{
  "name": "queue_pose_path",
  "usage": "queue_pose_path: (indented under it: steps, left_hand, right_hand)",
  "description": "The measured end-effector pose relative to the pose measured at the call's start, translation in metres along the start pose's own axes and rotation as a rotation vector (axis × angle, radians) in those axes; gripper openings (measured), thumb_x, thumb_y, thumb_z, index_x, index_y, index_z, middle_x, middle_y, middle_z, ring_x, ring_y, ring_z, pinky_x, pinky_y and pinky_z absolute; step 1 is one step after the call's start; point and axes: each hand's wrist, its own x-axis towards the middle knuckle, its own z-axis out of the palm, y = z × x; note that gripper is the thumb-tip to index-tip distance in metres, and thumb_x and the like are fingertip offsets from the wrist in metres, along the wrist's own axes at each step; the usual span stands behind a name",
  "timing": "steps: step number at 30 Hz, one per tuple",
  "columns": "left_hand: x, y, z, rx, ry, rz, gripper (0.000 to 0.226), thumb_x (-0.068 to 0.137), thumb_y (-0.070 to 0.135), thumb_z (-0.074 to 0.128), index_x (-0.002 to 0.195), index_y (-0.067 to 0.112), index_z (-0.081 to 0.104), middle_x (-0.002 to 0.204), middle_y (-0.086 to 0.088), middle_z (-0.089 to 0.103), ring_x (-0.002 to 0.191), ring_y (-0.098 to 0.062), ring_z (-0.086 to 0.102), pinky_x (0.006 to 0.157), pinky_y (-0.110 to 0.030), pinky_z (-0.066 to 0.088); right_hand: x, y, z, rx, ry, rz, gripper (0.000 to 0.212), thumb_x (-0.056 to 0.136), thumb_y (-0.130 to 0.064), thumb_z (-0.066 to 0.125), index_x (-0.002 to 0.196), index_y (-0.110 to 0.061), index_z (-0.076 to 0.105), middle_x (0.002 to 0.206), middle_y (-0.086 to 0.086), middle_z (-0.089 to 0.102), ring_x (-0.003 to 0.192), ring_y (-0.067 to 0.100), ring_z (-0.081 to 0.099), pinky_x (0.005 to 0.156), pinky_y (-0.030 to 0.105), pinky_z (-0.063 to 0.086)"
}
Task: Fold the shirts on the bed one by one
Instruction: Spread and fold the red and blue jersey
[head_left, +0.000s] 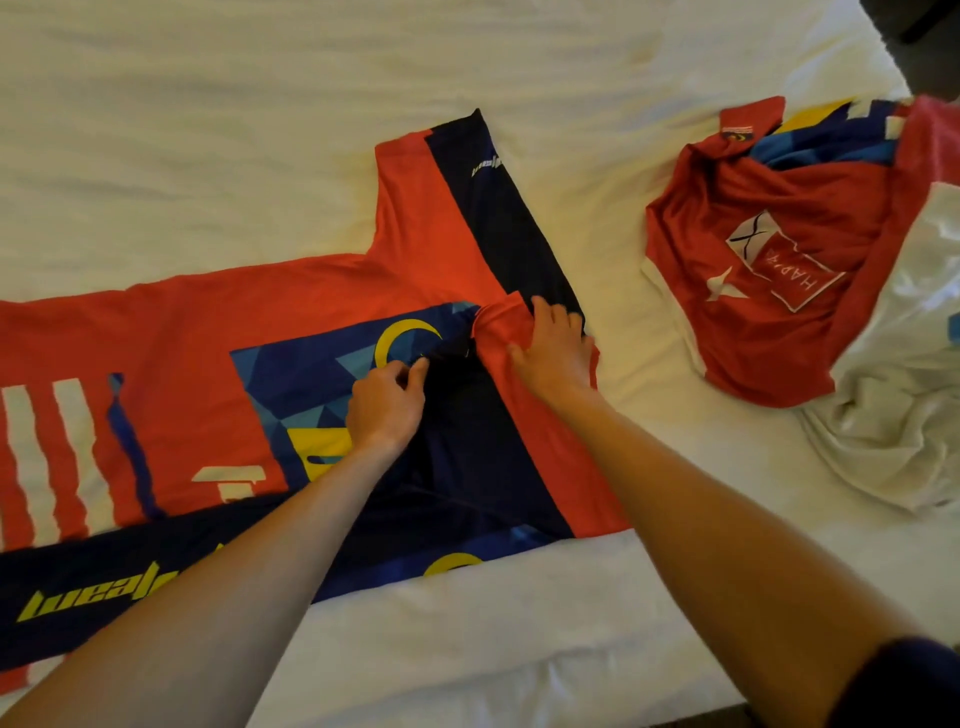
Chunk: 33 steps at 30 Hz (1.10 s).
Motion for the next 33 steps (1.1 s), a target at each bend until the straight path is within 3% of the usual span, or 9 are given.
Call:
queue_pose_path:
  steps: [3,6,7,10,14,19,22,27,33]
  left_hand:
    - [0.010,0.003,0.000,-0.042,-0.038,-0.039,0.024,0.094,0.039,0.062,0.080,0.020,0.063,0.082,0.000,0.066,0.088,-0.025,0.061,0.069,-0.030,0.040]
    - [0.014,0.003,-0.002,-0.155,-0.064,0.003,0.012,0.088,0.027,0.072,0.094,0.017,0.074,0.090,0.003,0.071,0.093,-0.017,0.065,0.081,-0.025,0.045]
    - [0.013,0.005,-0.004,-0.201,-0.039,0.015,0.012,0.088,0.023,0.072,0.097,0.017,0.076,0.092,0.003,0.073,0.095,-0.016,0.067,0.083,-0.022,0.046]
    - [-0.002,0.009,-0.014,-0.355,0.060,0.109,0.008,0.088,0.017,0.071,0.092,0.022,0.076,0.085,0.016,0.070,0.086,-0.005,0.067,0.076,-0.007,0.045]
    - [-0.055,-0.013,-0.022,-0.417,0.042,0.377,0.023,0.085,0.003,0.068,0.092,0.026,0.069,0.091,0.019,0.071,0.092,0.001,0.067,0.083,-0.013,0.049]
    - [-0.098,-0.066,-0.009,-0.016,-0.095,0.629,0.027,0.077,-0.010,0.074,0.091,0.013,0.075,0.119,0.000,0.071,0.132,-0.027,0.053,0.111,-0.050,0.036]
    - [-0.104,-0.080,-0.003,0.137,-0.072,0.793,0.025,0.076,-0.007,0.073,0.092,0.013,0.077,0.127,-0.004,0.067,0.135,-0.034,0.049,0.110,-0.065,0.033]
    - [-0.105,-0.076,-0.002,0.137,-0.139,0.870,0.018,0.073,0.002,0.069,0.085,0.014,0.075,0.114,-0.003,0.072,0.119,-0.031,0.061,0.099,-0.057,0.046]
    - [-0.072,-0.064,-0.032,0.001,-0.098,0.695,0.019,0.071,-0.005,0.071,0.075,0.014,0.074,0.093,0.005,0.074,0.093,-0.017,0.067,0.086,-0.039,0.053]
  right_hand:
    - [0.017,0.004,-0.011,0.113,-0.124,0.058,0.057,0.089,-0.038,0.064,0.140,-0.022,0.045,0.129,0.006,0.059,0.125,0.030,0.049,0.106,0.048,0.035]
    - [0.017,0.010,-0.017,0.278,-0.076,0.025,0.010,0.089,-0.033,0.066,0.089,-0.024,0.065,0.084,-0.003,0.064,0.090,0.022,0.061,0.086,0.039,0.045]
    - [0.015,0.011,-0.018,0.317,-0.035,-0.006,0.014,0.089,-0.031,0.067,0.079,-0.021,0.064,0.075,-0.006,0.059,0.081,0.018,0.058,0.079,0.036,0.044]
    - [-0.002,0.017,-0.018,0.519,0.118,-0.040,0.010,0.086,-0.020,0.071,0.092,-0.013,0.069,0.085,-0.002,0.059,0.076,0.008,0.052,0.073,0.024,0.039]
    - [-0.067,0.047,-0.016,0.643,0.255,-0.163,0.026,0.070,0.005,0.061,0.086,-0.012,0.072,0.085,-0.006,0.059,0.078,0.009,0.055,0.070,0.016,0.041]
    - [-0.129,0.100,0.008,0.194,0.156,-0.288,0.030,0.074,0.013,0.067,0.084,-0.013,0.078,0.107,0.009,0.064,0.100,0.035,0.055,0.079,0.050,0.048]
    - [-0.151,0.098,0.017,0.062,0.272,-0.294,0.032,0.075,0.006,0.062,0.089,-0.019,0.076,0.115,0.004,0.065,0.102,0.032,0.055,0.076,0.041,0.040]
    - [-0.173,0.056,0.044,0.168,0.238,-0.466,0.035,0.073,0.008,0.062,0.103,-0.009,0.072,0.124,0.011,0.064,0.107,0.032,0.058,0.088,0.044,0.047]
    - [-0.158,0.024,0.051,0.213,0.340,-0.265,0.019,0.074,-0.007,0.061,0.086,-0.016,0.072,0.107,-0.001,0.069,0.092,0.027,0.064,0.073,0.040,0.047]
